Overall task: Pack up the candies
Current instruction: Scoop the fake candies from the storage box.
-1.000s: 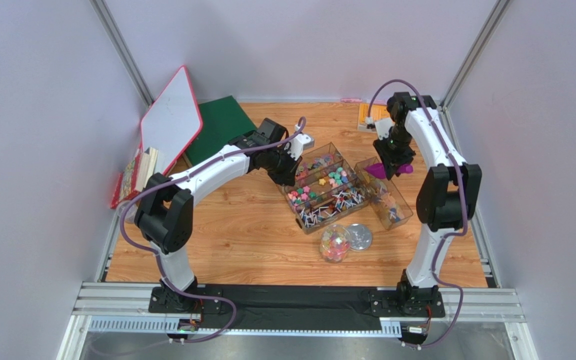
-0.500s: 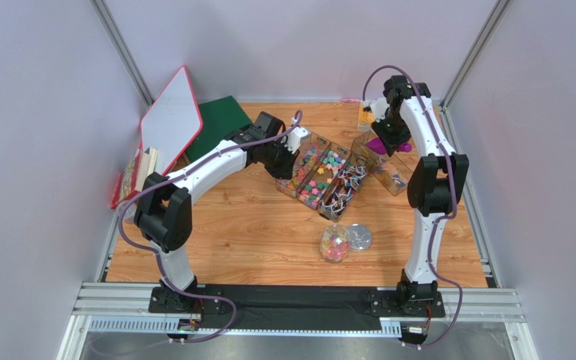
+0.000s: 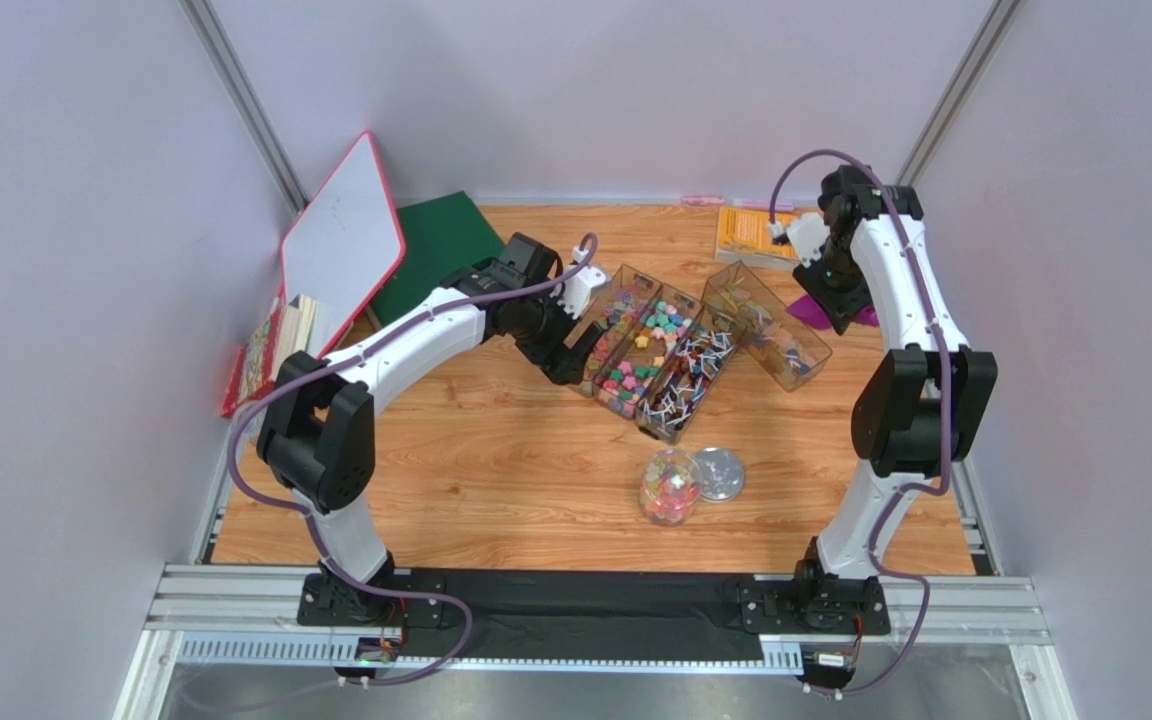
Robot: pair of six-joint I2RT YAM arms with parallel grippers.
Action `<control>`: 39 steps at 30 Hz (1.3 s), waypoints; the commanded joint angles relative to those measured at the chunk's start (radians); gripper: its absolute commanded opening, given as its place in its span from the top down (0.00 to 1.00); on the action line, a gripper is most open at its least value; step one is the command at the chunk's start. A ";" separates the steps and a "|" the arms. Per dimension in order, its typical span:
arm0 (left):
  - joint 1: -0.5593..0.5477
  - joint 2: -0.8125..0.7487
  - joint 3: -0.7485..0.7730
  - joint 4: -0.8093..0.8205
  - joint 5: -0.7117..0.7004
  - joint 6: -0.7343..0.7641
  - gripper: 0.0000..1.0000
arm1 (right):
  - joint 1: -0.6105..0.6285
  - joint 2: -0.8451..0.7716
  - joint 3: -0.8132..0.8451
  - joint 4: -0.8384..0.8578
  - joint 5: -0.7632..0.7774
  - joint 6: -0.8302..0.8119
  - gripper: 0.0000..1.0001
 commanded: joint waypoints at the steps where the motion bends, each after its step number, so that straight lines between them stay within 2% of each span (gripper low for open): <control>1: 0.004 -0.049 0.001 0.015 0.009 -0.005 0.09 | 0.003 -0.056 -0.121 -0.321 0.073 -0.051 1.00; 16: 0.011 -0.084 -0.111 0.089 0.024 -0.025 0.08 | 0.003 -0.112 -0.267 -0.325 0.127 -0.062 1.00; 28: 0.044 -0.150 -0.194 0.127 0.012 -0.035 0.08 | 0.055 0.072 -0.175 -0.327 0.257 -0.226 1.00; 33: 0.076 -0.167 -0.205 0.123 0.009 -0.038 0.08 | 0.071 0.141 -0.151 -0.327 0.265 -0.212 1.00; 39: 0.106 -0.170 -0.206 0.123 0.009 -0.042 0.08 | 0.094 0.245 -0.034 -0.327 0.224 -0.168 1.00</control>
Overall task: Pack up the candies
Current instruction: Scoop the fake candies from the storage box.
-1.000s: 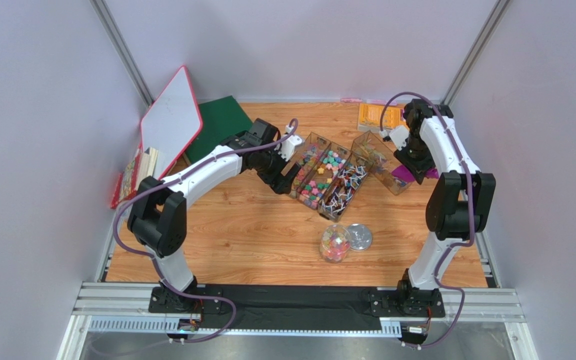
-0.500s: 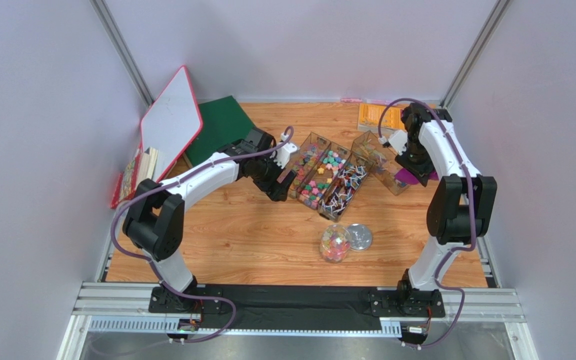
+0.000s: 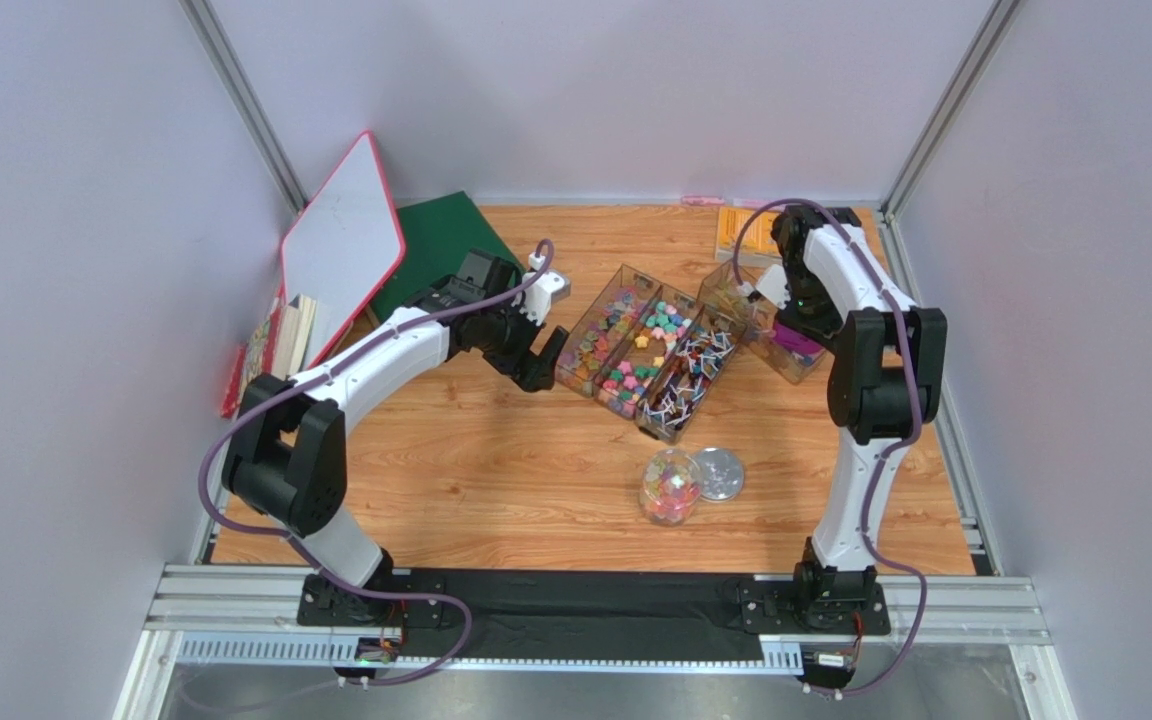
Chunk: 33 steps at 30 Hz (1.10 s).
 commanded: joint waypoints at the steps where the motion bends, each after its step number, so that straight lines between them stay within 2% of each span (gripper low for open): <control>1: 0.015 -0.033 -0.001 0.026 0.001 -0.016 0.08 | 0.041 0.082 0.083 -0.321 -0.029 0.009 1.00; 7: 0.018 -0.024 -0.003 0.028 -0.003 -0.016 0.08 | 0.077 0.167 0.192 -0.320 -0.084 0.078 1.00; 14: 0.030 -0.013 -0.001 0.031 -0.003 -0.022 0.08 | 0.094 0.192 0.200 -0.320 -0.053 0.035 1.00; 22: 0.033 -0.015 0.006 0.034 -0.023 -0.019 0.08 | 0.095 0.284 0.336 -0.320 -0.019 0.004 1.00; 26: 0.033 -0.015 0.008 0.029 -0.042 -0.008 0.08 | 0.106 0.380 0.434 -0.318 -0.012 -0.014 1.00; 33: 0.036 0.002 0.005 0.026 -0.066 -0.002 0.08 | 0.132 0.433 0.540 -0.317 -0.019 -0.083 1.00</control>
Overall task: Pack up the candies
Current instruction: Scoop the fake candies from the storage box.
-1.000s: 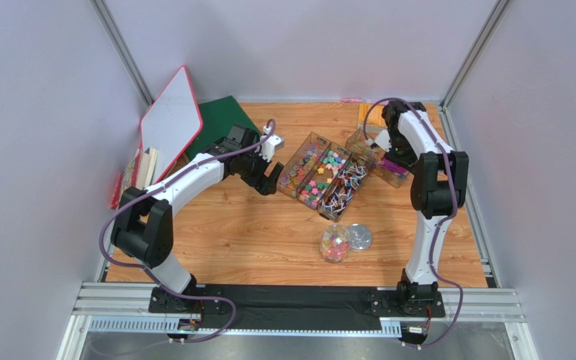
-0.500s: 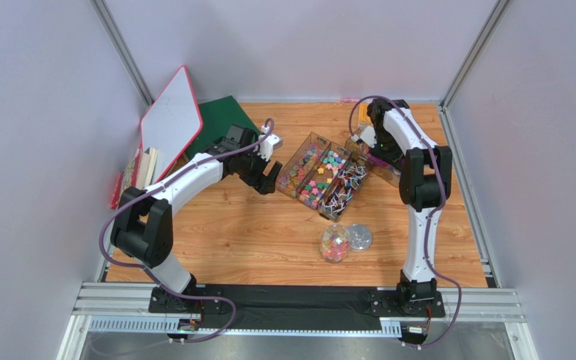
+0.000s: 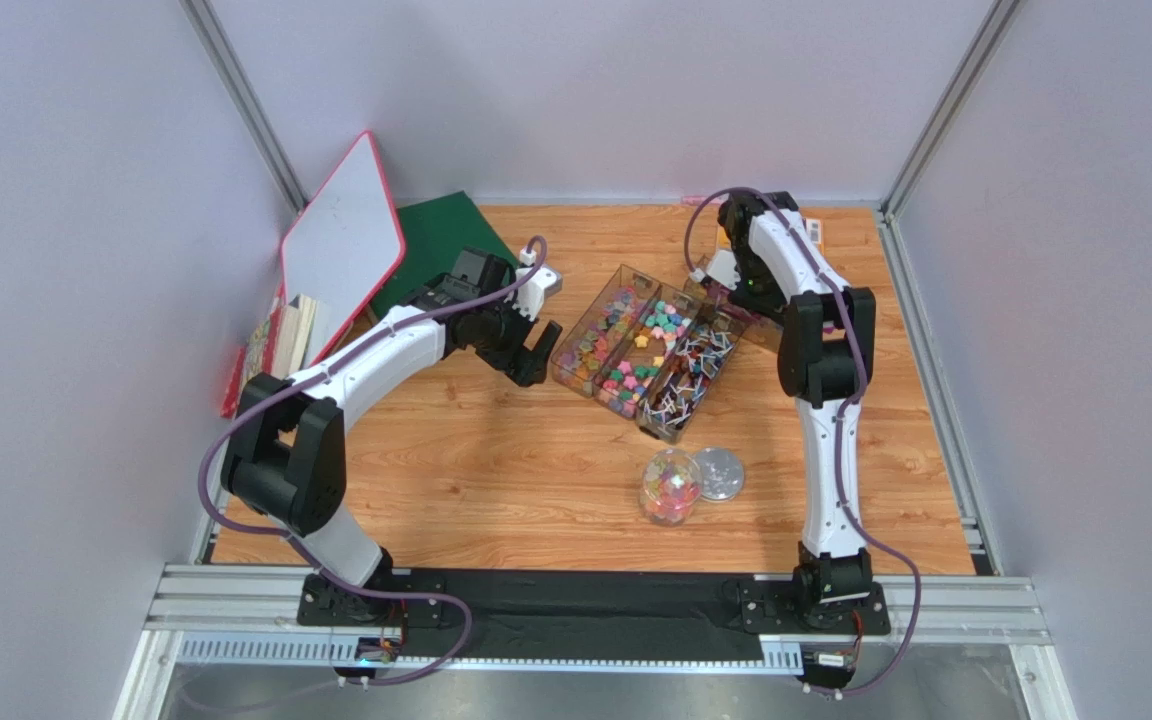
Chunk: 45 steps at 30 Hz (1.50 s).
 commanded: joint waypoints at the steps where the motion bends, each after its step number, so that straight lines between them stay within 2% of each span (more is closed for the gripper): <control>1: 0.005 0.006 0.013 0.015 -0.020 0.002 0.08 | 0.033 0.046 0.088 -0.260 -0.005 -0.077 1.00; 8: 0.011 0.032 0.040 -0.001 -0.052 0.002 0.08 | 0.088 0.081 0.218 -0.249 0.034 -0.229 1.00; 15: 0.020 0.018 0.045 -0.007 -0.108 0.001 0.08 | 0.140 0.022 0.139 -0.137 0.097 -0.355 1.00; 21: 0.043 -0.014 0.034 -0.025 -0.160 0.007 0.08 | 0.126 0.026 0.091 -0.120 0.026 -0.360 1.00; 27: 0.055 -0.034 0.046 -0.094 -0.167 0.039 0.08 | 0.094 0.057 0.121 -0.127 -0.121 -0.361 1.00; 31: 0.055 -0.034 0.054 -0.119 -0.180 0.070 0.08 | 0.067 0.052 0.128 -0.127 -0.309 -0.424 1.00; 35: 0.057 -0.026 0.083 -0.136 -0.184 0.094 0.08 | 0.047 0.049 0.123 -0.119 -0.424 -0.481 1.00; 40: 0.057 0.020 0.168 -0.182 -0.184 0.157 0.08 | 0.025 0.000 0.074 -0.090 -0.578 -0.536 1.00; 45: 0.057 0.087 0.269 -0.229 -0.197 0.196 0.09 | 0.001 -0.037 0.031 -0.099 -0.641 -0.563 1.00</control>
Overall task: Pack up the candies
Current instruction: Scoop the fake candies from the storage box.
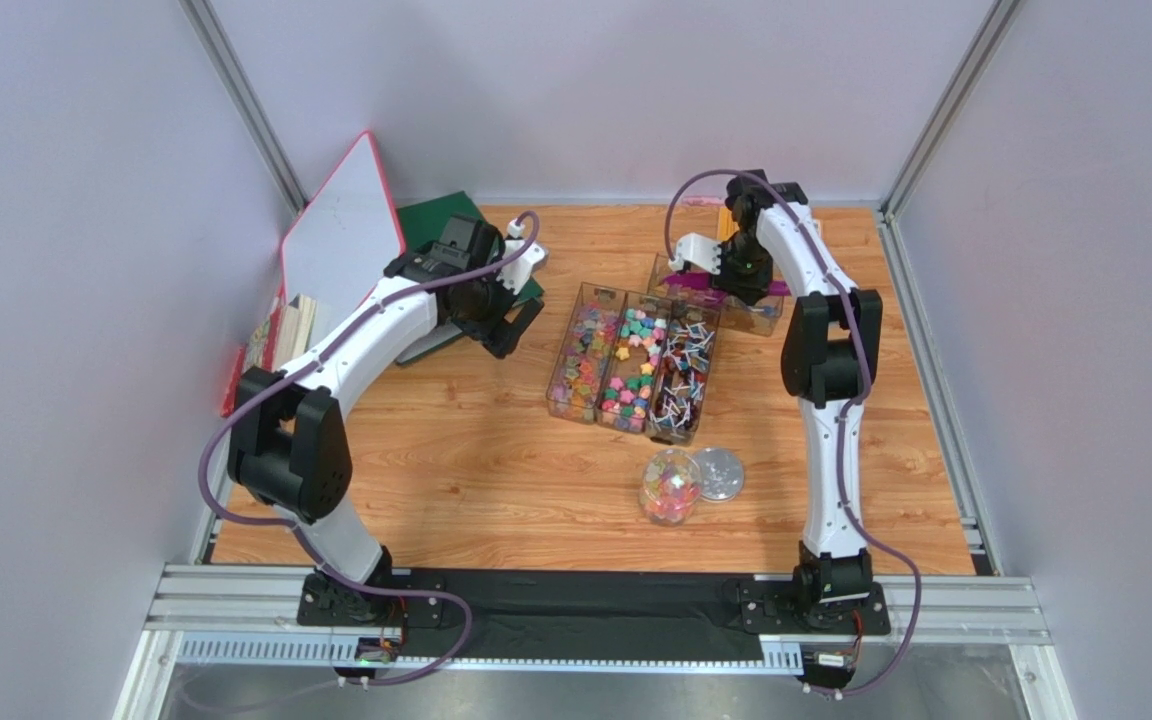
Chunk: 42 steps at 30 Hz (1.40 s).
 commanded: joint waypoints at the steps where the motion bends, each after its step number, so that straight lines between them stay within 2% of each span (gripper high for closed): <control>1: 0.004 0.055 0.104 -0.059 -0.017 0.066 0.09 | 0.007 -0.040 -0.041 -0.240 -0.224 -0.080 1.00; 6: 0.004 0.120 0.219 -0.110 -0.020 0.094 0.09 | -0.013 -0.051 -0.048 -0.245 -0.270 -0.055 1.00; 11: 0.004 0.170 0.300 -0.128 -0.046 0.120 0.09 | -0.017 -0.055 -0.057 -0.199 -0.264 0.040 1.00; 13: 0.004 0.183 0.314 -0.130 -0.041 0.120 0.09 | -0.016 -0.055 -0.060 -0.208 -0.249 0.066 1.00; 21: 0.004 0.204 0.348 -0.131 -0.028 0.114 0.09 | -0.059 -0.081 -0.071 -0.173 -0.376 0.121 1.00; 26: 0.004 0.210 0.360 -0.130 -0.029 0.108 0.10 | -0.091 -0.095 -0.103 -0.156 -0.471 0.112 1.00; 33: 0.004 0.207 0.363 -0.156 -0.037 0.126 0.10 | -0.117 -0.143 -0.152 -0.156 -0.698 0.038 1.00; 42: 0.004 0.218 0.404 -0.217 -0.046 0.174 0.10 | -0.155 -0.147 -0.219 -0.155 -0.760 -0.026 1.00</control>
